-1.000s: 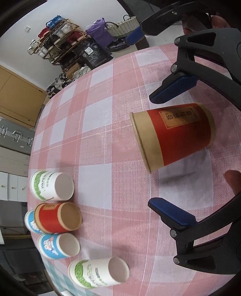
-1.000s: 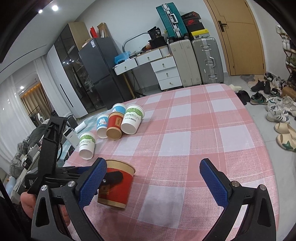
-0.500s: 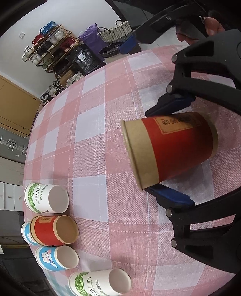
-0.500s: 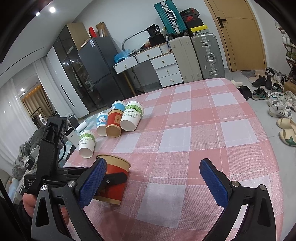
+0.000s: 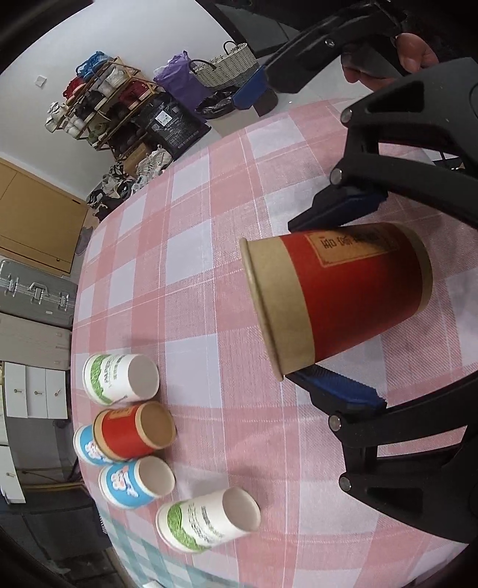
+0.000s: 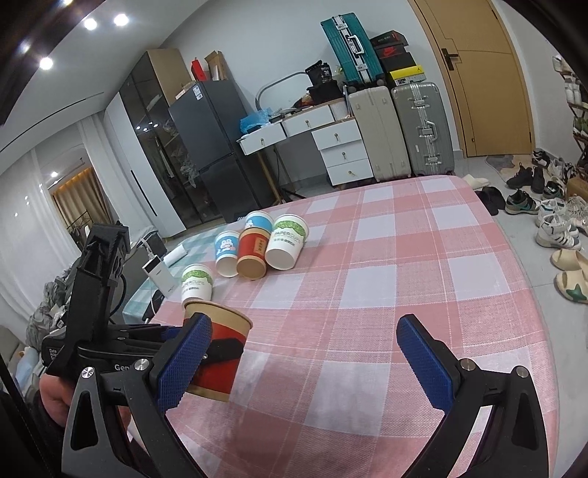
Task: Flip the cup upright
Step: 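Lift the red cup off the table with the left tool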
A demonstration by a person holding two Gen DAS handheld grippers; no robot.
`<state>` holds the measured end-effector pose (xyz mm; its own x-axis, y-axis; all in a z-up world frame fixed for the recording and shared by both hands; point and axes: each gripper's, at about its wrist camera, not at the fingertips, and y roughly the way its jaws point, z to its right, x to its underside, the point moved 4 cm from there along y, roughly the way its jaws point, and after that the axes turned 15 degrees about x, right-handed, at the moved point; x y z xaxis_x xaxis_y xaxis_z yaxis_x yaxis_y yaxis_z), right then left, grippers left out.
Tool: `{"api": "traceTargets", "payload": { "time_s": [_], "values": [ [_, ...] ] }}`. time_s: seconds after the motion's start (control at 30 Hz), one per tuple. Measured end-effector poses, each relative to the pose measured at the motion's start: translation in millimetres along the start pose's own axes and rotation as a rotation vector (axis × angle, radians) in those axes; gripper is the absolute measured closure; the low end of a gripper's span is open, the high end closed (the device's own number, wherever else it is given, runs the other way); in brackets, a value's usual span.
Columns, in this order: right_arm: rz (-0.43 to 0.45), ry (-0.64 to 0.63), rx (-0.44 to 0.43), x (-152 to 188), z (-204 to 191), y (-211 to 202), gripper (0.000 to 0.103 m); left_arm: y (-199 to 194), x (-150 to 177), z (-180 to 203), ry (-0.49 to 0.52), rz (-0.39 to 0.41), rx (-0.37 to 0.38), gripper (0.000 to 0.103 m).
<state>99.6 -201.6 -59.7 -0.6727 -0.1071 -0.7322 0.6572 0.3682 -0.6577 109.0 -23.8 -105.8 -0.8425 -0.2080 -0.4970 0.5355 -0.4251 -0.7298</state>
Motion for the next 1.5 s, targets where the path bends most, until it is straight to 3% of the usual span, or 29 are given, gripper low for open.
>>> {"api": "traceTargets", "payload": {
  "time_s": [0.47,0.8,1.23,1.5],
  "values": [
    [0.032,-0.069,-0.047,13,-60,-42,0.001,-99,41,-9,0.032,0.086,-0.038,0.034],
    [0.056,-0.071,-0.09,25,-86,-72,0.001,-139,84,-18,0.031,0.077,-0.057,0.034],
    [0.035,-0.122,-0.061,36,-94,-71,0.001,-107,116,-50,-0.044,-0.011,-0.065,0.034],
    [0.004,-0.113,-0.048,42,-89,-57,0.001,-78,114,-61,-0.05,-0.056,-0.073,0.034]
  ]
}}
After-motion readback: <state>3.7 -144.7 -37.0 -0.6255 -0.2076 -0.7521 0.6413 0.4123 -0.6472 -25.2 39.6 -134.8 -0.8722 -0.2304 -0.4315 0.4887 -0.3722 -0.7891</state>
